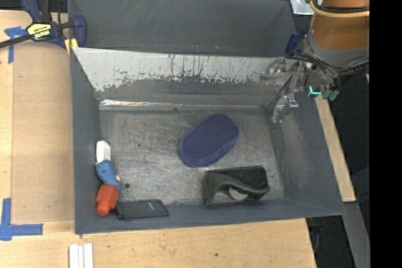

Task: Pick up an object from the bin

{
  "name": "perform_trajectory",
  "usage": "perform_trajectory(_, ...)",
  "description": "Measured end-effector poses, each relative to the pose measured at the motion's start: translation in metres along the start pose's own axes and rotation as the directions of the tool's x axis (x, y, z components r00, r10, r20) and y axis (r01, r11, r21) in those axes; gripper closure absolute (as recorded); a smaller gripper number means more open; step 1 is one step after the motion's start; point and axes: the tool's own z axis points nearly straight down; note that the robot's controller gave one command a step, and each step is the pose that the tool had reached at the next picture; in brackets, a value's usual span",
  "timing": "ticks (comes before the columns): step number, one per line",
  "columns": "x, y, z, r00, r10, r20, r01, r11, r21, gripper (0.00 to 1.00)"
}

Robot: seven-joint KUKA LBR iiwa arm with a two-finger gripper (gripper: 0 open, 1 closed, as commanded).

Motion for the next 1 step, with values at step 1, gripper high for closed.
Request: perform_trajectory(1,0.0093,0.0431,0.0900,0.996,0.090,-0.001,-0.090,0.996,-0.002,0.00)
